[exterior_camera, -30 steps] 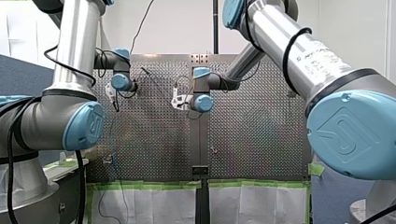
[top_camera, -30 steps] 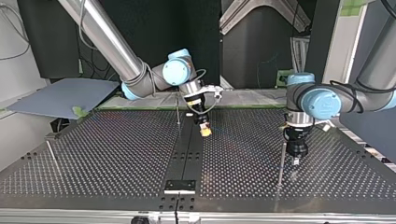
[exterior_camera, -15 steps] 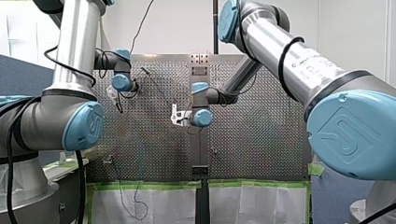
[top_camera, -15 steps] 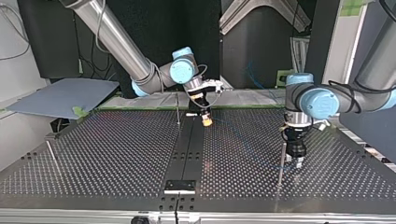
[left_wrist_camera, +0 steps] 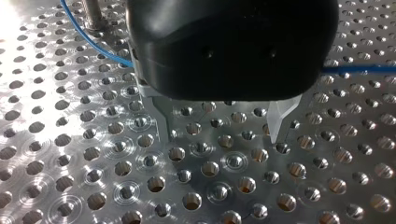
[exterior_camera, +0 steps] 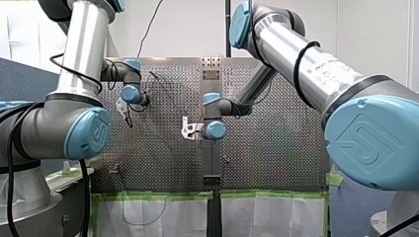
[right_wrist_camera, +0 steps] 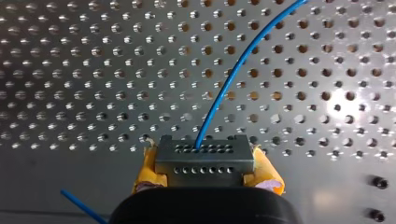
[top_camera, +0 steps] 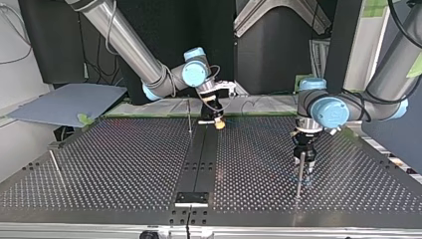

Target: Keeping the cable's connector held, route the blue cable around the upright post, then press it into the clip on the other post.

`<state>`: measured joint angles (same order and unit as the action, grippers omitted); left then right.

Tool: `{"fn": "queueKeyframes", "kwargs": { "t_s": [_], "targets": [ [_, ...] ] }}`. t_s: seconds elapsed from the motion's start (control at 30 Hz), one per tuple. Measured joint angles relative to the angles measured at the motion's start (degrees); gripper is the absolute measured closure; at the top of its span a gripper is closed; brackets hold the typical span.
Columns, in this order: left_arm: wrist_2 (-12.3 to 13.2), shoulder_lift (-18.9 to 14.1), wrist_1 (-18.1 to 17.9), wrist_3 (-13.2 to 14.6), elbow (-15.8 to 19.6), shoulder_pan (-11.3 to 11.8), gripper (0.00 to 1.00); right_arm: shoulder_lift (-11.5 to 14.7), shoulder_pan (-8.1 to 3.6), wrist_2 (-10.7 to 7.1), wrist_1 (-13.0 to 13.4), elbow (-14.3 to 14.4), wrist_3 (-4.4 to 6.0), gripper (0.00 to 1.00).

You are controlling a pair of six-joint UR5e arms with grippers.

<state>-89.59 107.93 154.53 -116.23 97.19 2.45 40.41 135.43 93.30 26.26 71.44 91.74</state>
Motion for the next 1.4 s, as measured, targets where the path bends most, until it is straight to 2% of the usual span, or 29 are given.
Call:
{"fn": "queueKeyframes", "kwargs": {
  "t_s": [0.33,0.47,0.67,0.9,1.4],
  "targets": [
    [0.03,0.02,-0.03,-0.35,0.00,-0.08,0.00,-0.63,-0.27,0.45,1.78,3.89,0.25,1.00],
    [0.04,0.02,-0.05,-0.52,0.00,-0.08,0.00,-1.66,-0.27,0.53,2.51,5.52,0.21,1.00],
    [0.07,0.02,-0.16,-1.10,0.00,-0.04,0.00,-4.29,-0.02,1.68,2.73,6.01,0.06,1.00],
    [0.06,0.02,-0.18,-1.58,0.00,-0.01,0.00,-5.87,-0.07,2.30,3.08,6.03,0.06,1.00],
    [0.08,0.02,-0.27,-2.04,0.00,0.08,0.00,-14.36,-0.71,3.36,7.51,6.05,0.85,1.00]
  ]
}}
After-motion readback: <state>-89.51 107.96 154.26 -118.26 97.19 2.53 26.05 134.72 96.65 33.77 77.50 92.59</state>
